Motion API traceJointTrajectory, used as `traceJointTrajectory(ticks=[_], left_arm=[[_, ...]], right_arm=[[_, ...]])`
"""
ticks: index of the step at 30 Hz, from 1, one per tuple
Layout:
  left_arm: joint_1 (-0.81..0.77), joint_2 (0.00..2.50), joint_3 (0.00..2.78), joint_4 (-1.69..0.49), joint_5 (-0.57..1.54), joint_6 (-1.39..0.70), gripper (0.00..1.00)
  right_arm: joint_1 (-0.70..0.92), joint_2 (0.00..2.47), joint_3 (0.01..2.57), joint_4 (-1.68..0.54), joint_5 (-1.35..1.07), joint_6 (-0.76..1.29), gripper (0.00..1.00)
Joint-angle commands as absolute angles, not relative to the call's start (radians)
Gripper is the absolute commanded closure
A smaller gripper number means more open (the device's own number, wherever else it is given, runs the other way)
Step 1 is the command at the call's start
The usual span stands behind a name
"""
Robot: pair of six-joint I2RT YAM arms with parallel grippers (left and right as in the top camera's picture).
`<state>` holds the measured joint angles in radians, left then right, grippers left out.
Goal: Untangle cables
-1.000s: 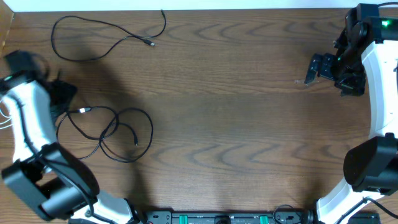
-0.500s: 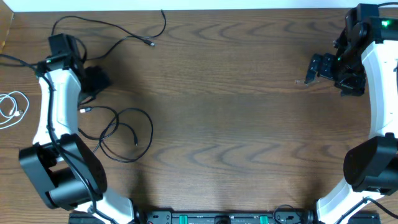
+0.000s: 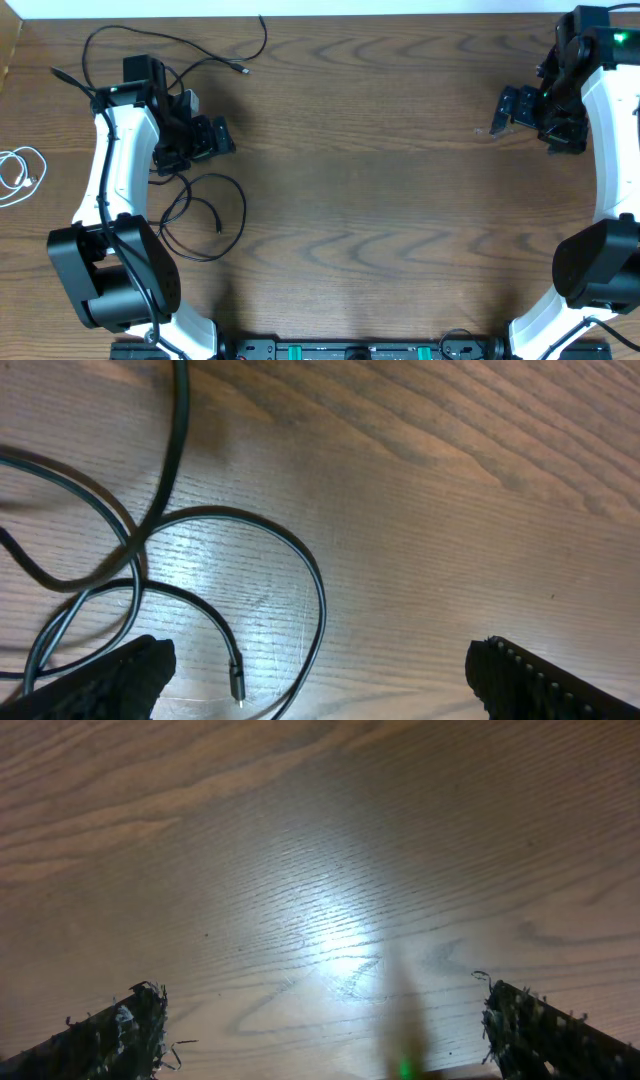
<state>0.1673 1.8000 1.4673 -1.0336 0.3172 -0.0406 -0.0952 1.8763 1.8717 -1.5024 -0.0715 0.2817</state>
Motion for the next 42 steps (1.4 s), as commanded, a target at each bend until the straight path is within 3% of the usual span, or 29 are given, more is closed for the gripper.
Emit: traceJointTrajectory(ticks=[1,8,23,31,34,42], left_arm=[[0.170,1.798,1.467,-1.044,0.371,-0.030,0.02],[0.163,1.630,1.468,-1.037,0.601,0.006,0.02],[-0.119,1.333,1.459,-1.381,0.575,0.003,0.02],[-0.165,1.168,1.459,-1.409,0.566,-0.005,0.02],[-0.165,1.077,1.457,-1.426,0.516,-0.021,0.02],[-0.165,0.803,1.457,-1.541,0.113,-0.265,0.02]], right_arm=[[-0.092,1.857,1.881,-1.504,-0.070,0.295,0.01],[-0.092,1.857,1.881,-1.504,-0.070,0.295,0.01],[-0.092,1.857,1.881,-1.504,-0.070,0.295,0.01],[-0.092,1.857,1.881,-1.504,-0.070,0.295,0.01],[-0.092,1.857,1.881,-1.503,-0.070,0.295,0.01],[-0.092,1.857,1.881,-1.504,-0.070,0.295,0.01]])
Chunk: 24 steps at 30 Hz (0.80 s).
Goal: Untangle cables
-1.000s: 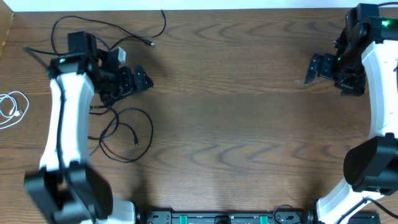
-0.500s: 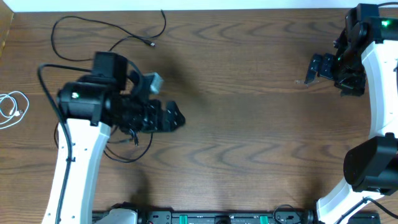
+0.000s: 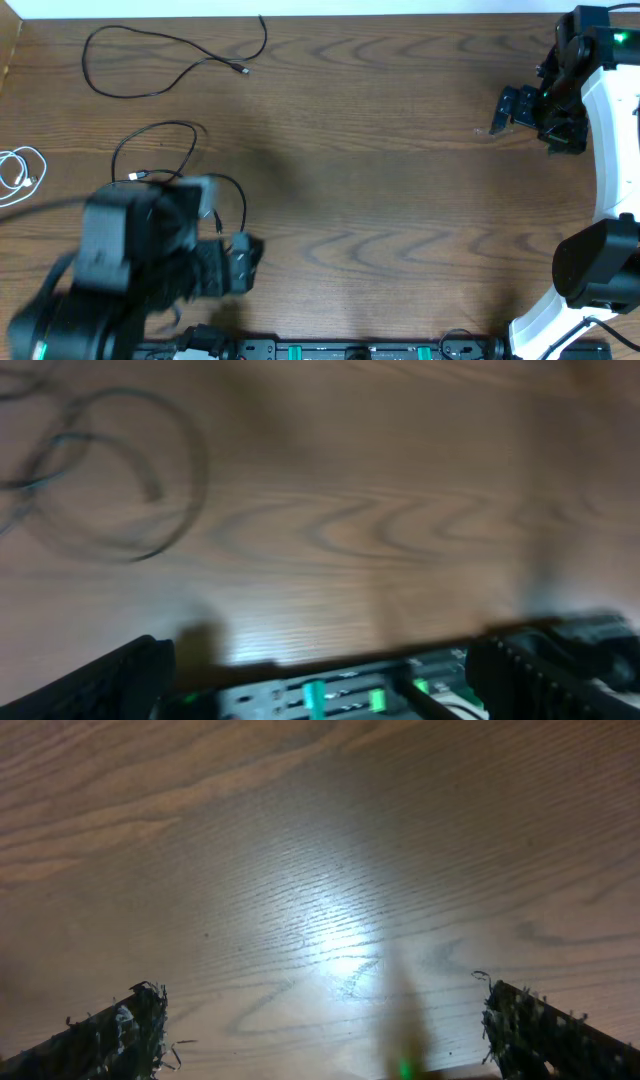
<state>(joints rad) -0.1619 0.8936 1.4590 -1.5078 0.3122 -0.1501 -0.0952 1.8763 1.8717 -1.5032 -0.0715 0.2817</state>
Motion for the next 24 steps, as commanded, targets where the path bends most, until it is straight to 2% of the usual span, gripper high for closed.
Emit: traceJointTrajectory(ticks=[1,10,24], left_arm=[[-0.165,0.777,1.457,-1.552,0.110,-0.269,0.02],[-0.165,0.599,1.457,-1.642,0.111,-0.268,0.02],[-0.165,0.583,1.457,-1.673,0.111,-0.268,0.02]], right_arm=[[-0.092,1.857,1.881,-1.504,-0.070,0.295,0.01],[-0.092,1.857,1.881,-1.504,-0.070,0.295,0.01],[-0.092,1.857,1.881,-1.504,-0.070,0.295,0.01]])
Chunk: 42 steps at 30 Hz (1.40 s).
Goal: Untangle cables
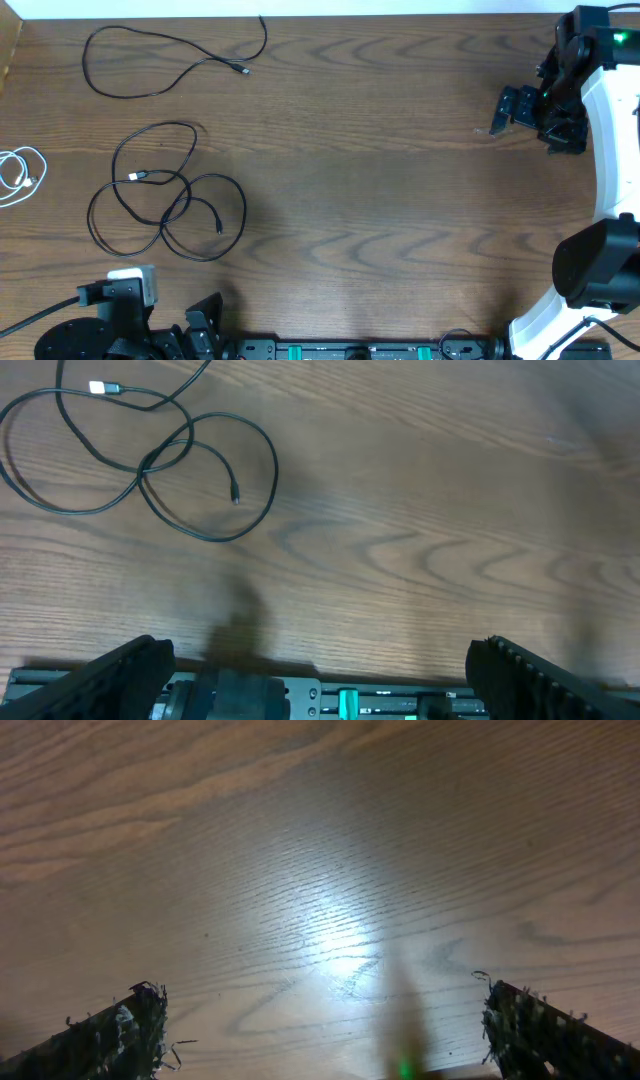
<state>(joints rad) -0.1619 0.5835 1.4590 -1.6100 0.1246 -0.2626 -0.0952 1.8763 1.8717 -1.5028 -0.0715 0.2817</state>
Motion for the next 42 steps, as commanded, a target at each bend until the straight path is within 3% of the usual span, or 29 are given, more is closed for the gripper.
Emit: traceJointTrajectory(ticks=[1,12,17,25,34,42], left_arm=[[-0.165,0.583,1.457,-1.673,0.111,-0.268,0.02],[-0.162,0.574,1.451,-1.660,0.115,-0.268,0.02],[-0.114,0.500,1.356,-1.508,0.130,-0.260,0.02],[-0.046,0.279,0.969,-1.090,0.130,-0.260,0.02],[-0.046,0.201,0.757,-1.069,0.092,-0.260,0.02],[-0.046,0.144,0.559,-0.807,0.096,-0.176,0.02]], right_arm=[[-0.092,1.857,1.881,-1.504,-0.070,0.295,0.01],[-0.092,1.857,1.881,-1.504,-0.070,0.295,0.01],[-0.092,1.857,1.881,-1.504,-0.070,0.295,0.01],[-0.092,1.857,1.881,-1.504,-0.070,0.295,0.01],[-0.092,1.857,1.881,-1.504,-0.070,0.295,0.01],[-0.092,1.857,1.881,-1.504,-0.070,0.295,0.01]])
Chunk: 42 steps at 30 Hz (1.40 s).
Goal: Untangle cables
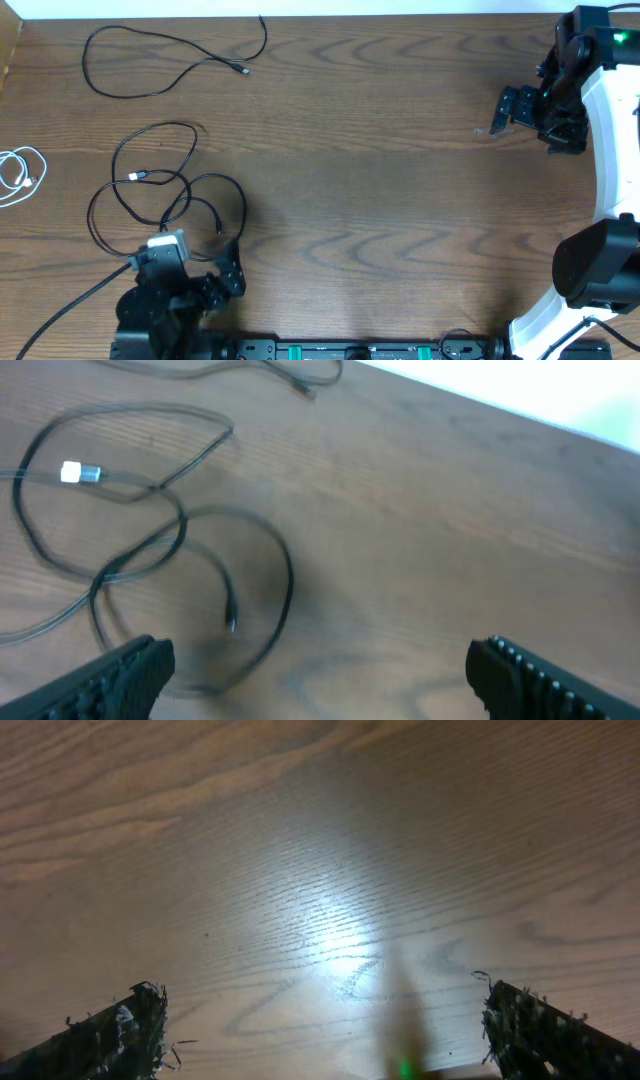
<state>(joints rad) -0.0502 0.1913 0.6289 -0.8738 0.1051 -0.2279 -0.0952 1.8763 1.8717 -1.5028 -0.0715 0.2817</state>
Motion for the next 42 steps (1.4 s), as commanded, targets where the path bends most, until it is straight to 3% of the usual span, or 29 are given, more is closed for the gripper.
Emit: traceJointTrajectory(ticks=[1,10,24,42], left_arm=[[-0.046,0.130,0.534,-0.775,0.096,-0.170,0.02],[0.005,0.028,0.328,-0.489,0.218,-0.054,0.02],[0.024,0.001,0.094,-0.133,0.217,-0.049,0.02],[0.042,0.001,0.004,-0.019,0.058,-0.065,0.02]], right_arm=[[-0.092,1.857,1.881,-1.504,-0.070,0.295,0.01],[-0.092,1.857,1.881,-1.504,-0.070,0.295,0.01],[-0.092,1.857,1.881,-1.504,-0.070,0.295,0.01],[-0.092,1.857,1.881,-1.504,-0.070,0.295,0.01]])
